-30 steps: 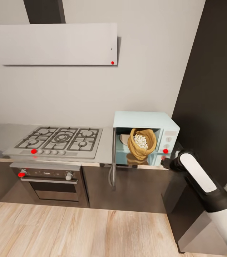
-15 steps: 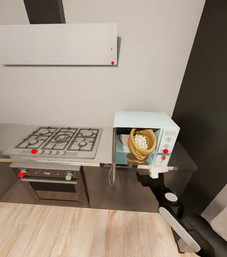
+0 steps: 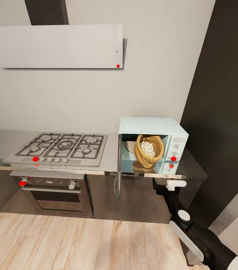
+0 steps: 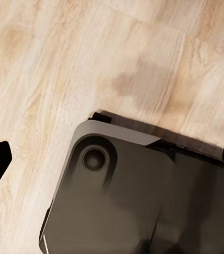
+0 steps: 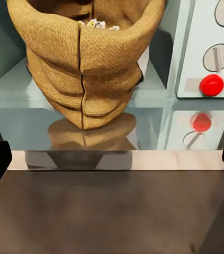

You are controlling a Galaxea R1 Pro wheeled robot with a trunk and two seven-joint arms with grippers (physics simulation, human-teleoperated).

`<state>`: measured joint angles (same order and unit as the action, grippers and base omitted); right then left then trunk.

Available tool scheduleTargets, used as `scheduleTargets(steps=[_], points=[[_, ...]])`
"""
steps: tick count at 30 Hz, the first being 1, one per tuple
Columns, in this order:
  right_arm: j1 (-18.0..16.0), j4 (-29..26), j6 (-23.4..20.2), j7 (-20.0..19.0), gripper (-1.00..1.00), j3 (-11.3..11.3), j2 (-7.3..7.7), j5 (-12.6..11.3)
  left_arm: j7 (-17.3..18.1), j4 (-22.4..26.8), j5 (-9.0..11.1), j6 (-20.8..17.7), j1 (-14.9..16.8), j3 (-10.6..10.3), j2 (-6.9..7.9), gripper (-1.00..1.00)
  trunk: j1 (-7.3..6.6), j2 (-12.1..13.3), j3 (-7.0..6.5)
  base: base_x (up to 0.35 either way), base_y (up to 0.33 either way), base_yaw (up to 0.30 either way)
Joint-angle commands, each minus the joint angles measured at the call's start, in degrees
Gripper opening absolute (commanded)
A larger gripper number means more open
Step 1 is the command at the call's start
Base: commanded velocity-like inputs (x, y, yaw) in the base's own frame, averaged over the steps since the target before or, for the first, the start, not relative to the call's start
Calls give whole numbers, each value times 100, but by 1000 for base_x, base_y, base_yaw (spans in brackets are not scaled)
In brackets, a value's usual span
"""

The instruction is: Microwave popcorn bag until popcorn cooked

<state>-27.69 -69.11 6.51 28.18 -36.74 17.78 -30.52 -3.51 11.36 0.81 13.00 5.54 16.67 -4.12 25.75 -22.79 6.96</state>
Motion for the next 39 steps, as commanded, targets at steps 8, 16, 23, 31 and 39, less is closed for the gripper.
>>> scheduleTargets(steps=[8, 16, 23, 31, 39], points=[[-26, 182, 467, -10, 100, -51, -57, 580, -18, -2, 14, 18, 0, -2, -1, 100, 3, -12, 12, 0, 0, 0], [-33, 513, 502, -23, 100, -35, -284, 672, -18, -2, 11, 18, -6, -4, -1, 100, 3, -12, 12, 181, 0, 0], [-35, 714, 509, -31, 100, -35, -386, 679, -18, -2, 15, 18, -9, -6, -1, 100, 3, -12, 12, 27, 0, 0], [-28, 701, 509, -31, 100, -35, -389, 679, -18, -2, 12, 18, -9, -5, -1, 100, 3, -12, 12, 167, 0, 0], [-2, 535, 509, -28, 100, -38, -381, 684, -18, -2, 15, 18, -9, -6, -1, 100, 3, -12, 12, 18, 0, 0]])
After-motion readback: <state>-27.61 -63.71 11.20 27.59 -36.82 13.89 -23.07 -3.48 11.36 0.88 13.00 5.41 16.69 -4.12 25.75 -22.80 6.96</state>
